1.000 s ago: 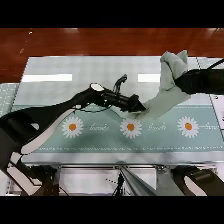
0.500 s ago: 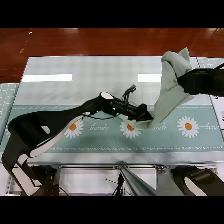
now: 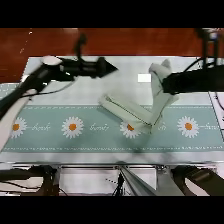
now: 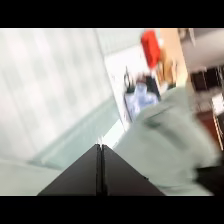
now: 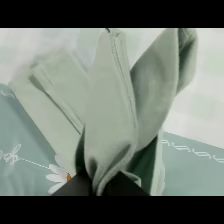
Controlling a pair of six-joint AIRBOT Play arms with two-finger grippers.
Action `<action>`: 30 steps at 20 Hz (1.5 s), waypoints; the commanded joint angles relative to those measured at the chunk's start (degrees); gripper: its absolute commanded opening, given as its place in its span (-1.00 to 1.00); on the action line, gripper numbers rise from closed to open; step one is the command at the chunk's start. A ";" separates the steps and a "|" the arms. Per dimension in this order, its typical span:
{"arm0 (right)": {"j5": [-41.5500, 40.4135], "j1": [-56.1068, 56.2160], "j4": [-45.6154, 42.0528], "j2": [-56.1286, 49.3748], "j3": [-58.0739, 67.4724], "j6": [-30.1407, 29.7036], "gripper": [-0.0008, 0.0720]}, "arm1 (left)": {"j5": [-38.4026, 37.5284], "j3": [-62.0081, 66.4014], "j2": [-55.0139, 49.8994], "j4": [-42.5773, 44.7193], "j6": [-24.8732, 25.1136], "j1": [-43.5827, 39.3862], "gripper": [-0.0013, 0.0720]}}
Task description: Fold the shirts.
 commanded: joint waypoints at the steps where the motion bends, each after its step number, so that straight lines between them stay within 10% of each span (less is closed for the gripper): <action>1: -6.56 6.08 -2.10 -9.38 -0.02 0.83 -0.85 | -1.18 0.00 10.10 2.34 -0.37 11.02 -0.91; 10: -33.33 15.06 3.63 -26.88 -0.02 9.14 -0.82 | -9.33 0.00 22.60 2.36 -0.35 17.35 -0.91; 14: -34.47 17.92 6.34 -30.18 0.00 8.00 0.12 | -9.33 -0.02 22.80 2.86 -0.35 17.35 -0.91; 22: 7.37 3.72 -36.46 -16.33 -1.11 3.02 0.12 | -9.35 0.00 22.82 6.45 -0.35 19.78 -0.90; 25: 10.51 -11.63 -23.26 -9.75 -12.11 2.67 0.13 | -11.82 0.00 22.82 6.45 -0.35 22.38 -0.90; 27: 5.20 -19.45 -6.10 -4.68 -23.65 2.45 0.50 | -15.54 0.00 22.71 6.95 -0.33 24.39 -0.89; 30: -8.35 -22.67 17.68 0.33 -37.99 -0.42 0.63 | -17.70 -0.02 22.64 11.74 -1.75 25.88 -0.37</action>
